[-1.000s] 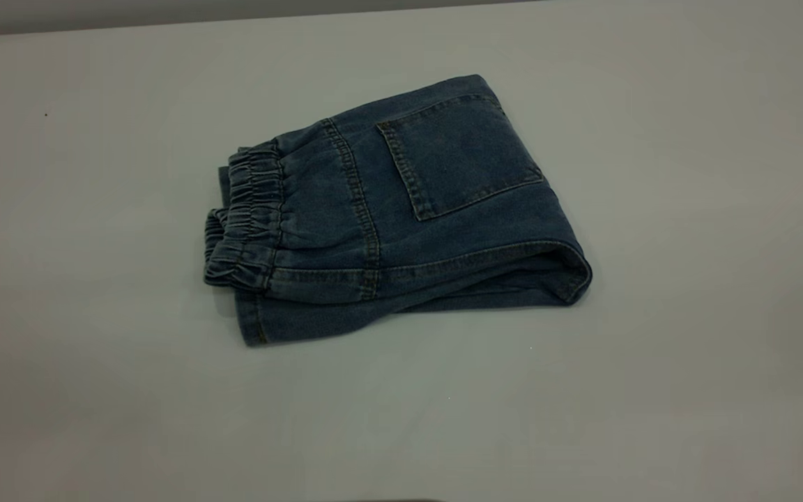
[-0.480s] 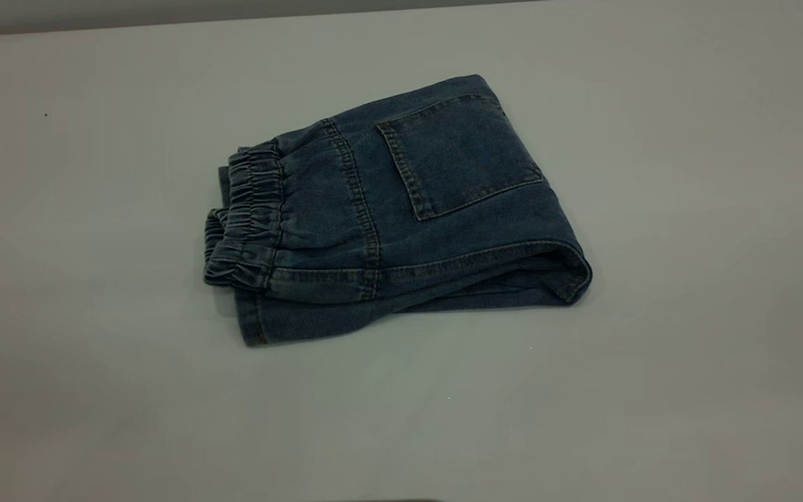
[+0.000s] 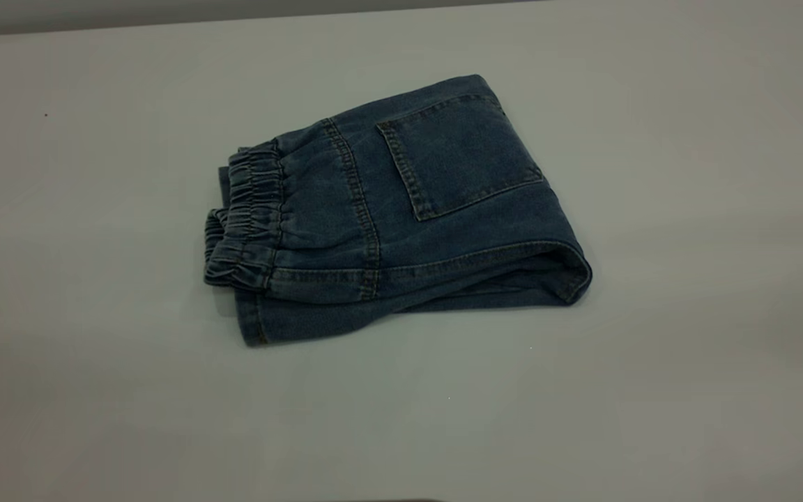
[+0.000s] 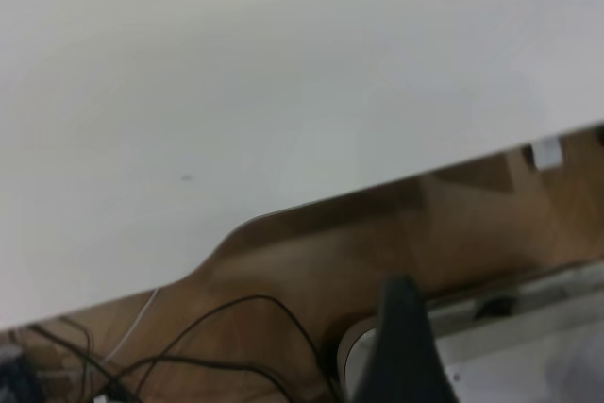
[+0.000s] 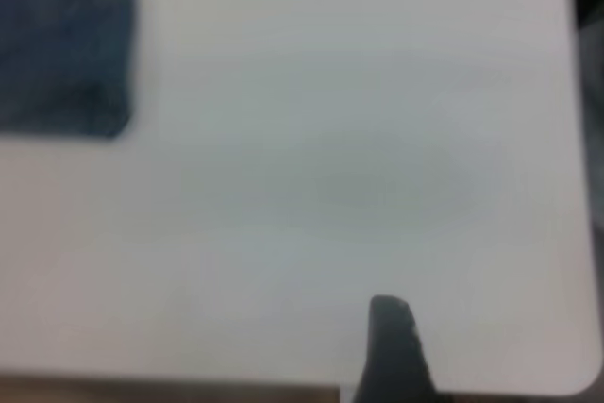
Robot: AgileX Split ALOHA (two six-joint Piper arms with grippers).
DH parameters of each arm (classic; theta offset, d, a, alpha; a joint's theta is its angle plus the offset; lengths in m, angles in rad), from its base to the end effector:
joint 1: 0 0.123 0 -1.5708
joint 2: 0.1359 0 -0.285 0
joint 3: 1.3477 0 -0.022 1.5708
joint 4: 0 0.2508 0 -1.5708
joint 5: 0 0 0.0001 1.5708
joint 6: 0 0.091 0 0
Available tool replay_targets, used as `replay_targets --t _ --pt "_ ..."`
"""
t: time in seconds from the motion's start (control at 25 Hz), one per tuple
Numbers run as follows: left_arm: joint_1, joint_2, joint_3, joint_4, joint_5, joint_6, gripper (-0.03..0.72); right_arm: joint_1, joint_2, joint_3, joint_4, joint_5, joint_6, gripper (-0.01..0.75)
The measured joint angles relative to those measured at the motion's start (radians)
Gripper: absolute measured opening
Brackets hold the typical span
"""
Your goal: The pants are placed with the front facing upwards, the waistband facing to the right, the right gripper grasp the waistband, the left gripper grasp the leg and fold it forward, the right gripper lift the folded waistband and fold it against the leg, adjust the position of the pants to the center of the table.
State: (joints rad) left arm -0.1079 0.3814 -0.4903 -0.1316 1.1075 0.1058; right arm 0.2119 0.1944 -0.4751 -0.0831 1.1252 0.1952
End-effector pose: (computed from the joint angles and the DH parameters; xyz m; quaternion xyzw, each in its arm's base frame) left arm 0.0481 -0.0160 0.2631 0.0920 0.9396 -0.0655 0.3230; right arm 0.0234 -0.0019 0.2638 -0.0093 0.9176 0.0393 0.3955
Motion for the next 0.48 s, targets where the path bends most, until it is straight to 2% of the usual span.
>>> replay_targets --t 0.08,0.2,0.48 --pt "0.06 -0.015 0.001 0.0 0.0 0.0 0.461 -0.037 -0.063 0.0 0.0 0.001 0.0 0.421" --pt "0.116 -0.074 0.001 0.0 0.001 0.0 0.461 -0.05 -0.176 0.0 0.0 0.004 0.0 0.421" --pt "0.138 -0.314 0.001 0.0 0.007 0.0 0.461 -0.052 -0.203 0.0 -0.002 0.012 0.0 0.421"
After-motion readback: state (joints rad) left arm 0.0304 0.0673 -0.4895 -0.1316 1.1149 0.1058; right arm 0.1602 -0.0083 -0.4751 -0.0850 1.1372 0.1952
